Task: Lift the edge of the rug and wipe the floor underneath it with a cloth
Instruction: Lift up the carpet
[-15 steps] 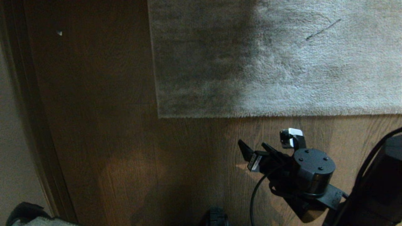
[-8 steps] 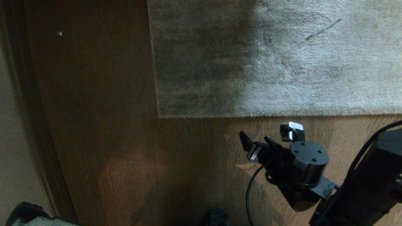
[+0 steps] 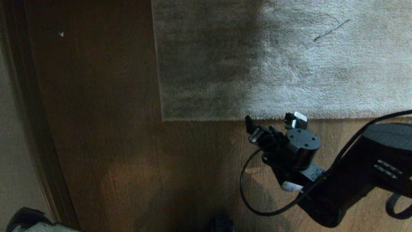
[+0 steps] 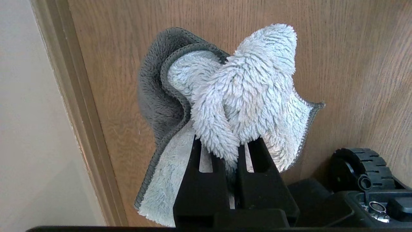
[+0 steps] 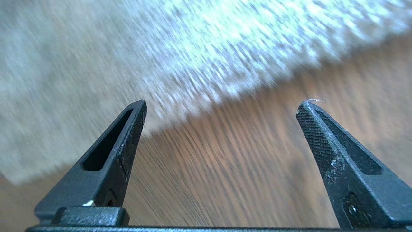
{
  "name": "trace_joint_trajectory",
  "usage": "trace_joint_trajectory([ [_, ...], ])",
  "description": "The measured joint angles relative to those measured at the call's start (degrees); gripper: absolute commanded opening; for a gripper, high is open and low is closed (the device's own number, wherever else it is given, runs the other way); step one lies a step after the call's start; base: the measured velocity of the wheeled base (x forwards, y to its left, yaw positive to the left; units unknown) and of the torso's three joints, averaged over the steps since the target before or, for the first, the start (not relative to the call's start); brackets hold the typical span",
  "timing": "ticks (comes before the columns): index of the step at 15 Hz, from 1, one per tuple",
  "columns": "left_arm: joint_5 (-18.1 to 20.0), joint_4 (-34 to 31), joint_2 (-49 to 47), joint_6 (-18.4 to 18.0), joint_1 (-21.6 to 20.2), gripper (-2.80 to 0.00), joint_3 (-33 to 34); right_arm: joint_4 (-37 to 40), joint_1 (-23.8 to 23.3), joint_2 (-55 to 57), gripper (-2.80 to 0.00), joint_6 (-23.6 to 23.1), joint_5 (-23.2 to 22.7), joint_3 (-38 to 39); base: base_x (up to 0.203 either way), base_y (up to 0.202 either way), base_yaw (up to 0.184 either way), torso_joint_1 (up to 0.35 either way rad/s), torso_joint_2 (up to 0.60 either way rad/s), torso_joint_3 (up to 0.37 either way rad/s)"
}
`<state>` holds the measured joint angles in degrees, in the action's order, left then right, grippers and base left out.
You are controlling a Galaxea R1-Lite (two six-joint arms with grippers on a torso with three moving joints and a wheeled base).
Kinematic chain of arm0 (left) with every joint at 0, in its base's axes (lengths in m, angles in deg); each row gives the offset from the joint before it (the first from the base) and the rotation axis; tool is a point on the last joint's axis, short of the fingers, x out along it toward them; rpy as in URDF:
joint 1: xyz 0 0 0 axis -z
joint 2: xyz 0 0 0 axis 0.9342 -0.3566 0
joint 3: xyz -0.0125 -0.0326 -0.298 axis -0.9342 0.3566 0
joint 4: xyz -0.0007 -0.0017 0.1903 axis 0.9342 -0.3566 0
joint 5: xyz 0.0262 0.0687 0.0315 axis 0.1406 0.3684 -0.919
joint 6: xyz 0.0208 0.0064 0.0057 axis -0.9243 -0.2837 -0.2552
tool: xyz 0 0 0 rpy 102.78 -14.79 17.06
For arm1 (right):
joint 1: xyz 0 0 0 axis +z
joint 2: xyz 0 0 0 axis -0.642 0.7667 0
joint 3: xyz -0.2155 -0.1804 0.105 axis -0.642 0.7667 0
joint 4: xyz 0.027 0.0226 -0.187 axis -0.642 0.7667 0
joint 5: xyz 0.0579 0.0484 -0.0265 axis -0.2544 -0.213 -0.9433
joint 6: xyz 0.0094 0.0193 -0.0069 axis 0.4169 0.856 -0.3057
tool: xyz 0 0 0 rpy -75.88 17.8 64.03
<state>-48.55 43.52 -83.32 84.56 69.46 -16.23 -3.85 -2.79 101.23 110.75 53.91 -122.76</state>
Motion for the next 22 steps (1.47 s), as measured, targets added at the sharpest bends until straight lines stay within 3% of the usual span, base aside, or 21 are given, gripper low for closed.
trace_joint_trajectory([
  [7, 0.0, 0.0, 0.0, 0.0, 0.0, -2.80, 0.0, 0.1, 0.6, 3.7, 0.00, 1.2, 0.3, -9.1, 0.000, 0.000, 0.000, 0.000, 0.00, 0.000],
  [15, 0.0, 0.0, 0.0, 0.0, 0.0, -2.80, 0.0, -0.1, 6.7, 5.7, 0.00, 6.2, -0.4, -11.3, 0.000, 0.000, 0.000, 0.000, 0.00, 0.000],
  [22, 0.0, 0.0, 0.0, 0.0, 0.0, -2.80, 0.0, 0.0, 8.4, 7.0, 0.00, 7.5, -0.3, -13.6, 0.000, 0.000, 0.000, 0.000, 0.00, 0.000],
])
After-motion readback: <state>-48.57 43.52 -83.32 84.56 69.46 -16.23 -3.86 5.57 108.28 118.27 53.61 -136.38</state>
